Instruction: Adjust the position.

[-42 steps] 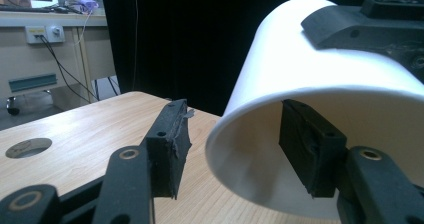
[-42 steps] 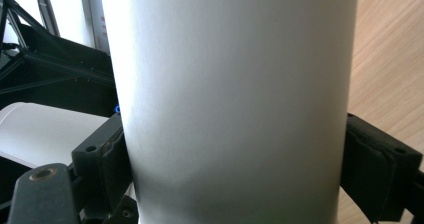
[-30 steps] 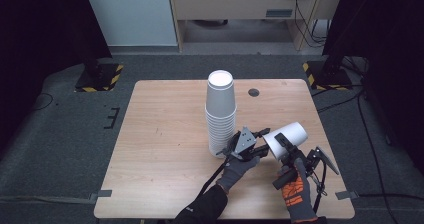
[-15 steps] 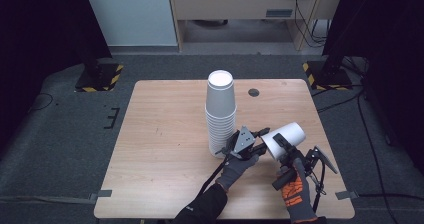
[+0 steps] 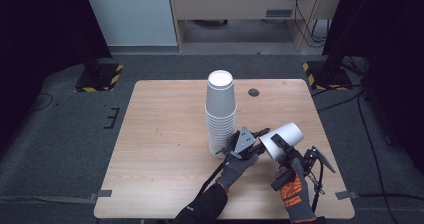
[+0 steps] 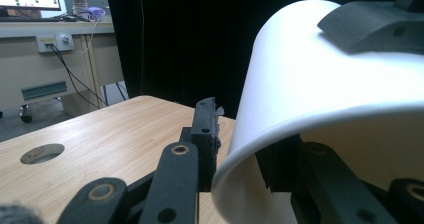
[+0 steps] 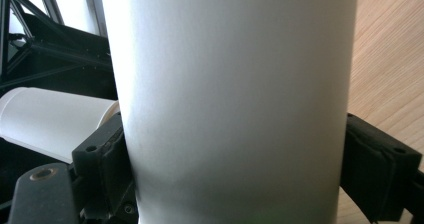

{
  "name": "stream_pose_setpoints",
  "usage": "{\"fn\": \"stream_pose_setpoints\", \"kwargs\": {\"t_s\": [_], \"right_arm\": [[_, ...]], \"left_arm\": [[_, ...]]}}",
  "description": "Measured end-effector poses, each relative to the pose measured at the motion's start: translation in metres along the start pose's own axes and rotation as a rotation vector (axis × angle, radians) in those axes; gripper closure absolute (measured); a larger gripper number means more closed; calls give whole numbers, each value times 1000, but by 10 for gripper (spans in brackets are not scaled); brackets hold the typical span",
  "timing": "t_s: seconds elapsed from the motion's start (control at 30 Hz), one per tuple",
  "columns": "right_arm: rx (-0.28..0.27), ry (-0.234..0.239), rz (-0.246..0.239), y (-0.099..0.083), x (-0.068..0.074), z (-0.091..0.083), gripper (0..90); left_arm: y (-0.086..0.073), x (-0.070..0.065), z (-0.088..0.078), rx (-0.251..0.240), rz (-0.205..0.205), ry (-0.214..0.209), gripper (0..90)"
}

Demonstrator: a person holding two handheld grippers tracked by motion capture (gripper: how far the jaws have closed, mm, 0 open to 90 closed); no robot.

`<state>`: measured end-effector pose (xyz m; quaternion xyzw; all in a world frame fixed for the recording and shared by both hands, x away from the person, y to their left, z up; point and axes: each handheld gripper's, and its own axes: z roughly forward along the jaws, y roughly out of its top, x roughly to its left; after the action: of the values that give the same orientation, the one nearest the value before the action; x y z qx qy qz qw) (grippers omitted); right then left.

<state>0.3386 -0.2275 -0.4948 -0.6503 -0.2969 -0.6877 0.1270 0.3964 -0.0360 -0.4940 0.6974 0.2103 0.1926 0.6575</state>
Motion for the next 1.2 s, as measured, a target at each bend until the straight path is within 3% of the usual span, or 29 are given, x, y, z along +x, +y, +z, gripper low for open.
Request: {"fn": "stream_pose_setpoints", "kwargs": {"t_s": [0.43,0.7,0.93,1.2], "right_arm": [[-16,7,1,4,-2,-2,135],[5,13,-15,5,-3,1,129],[28,26,-76,9,-1,2,138],[41,24,-88,11,-2,3,142]], "left_arm": [[0,2,-2,-9,-27,-3,850],[-1,4,-4,-2,-29,-12,857],[0,6,-8,9,-38,-33,861],[2,6,-12,35,-25,-44,861]]}}
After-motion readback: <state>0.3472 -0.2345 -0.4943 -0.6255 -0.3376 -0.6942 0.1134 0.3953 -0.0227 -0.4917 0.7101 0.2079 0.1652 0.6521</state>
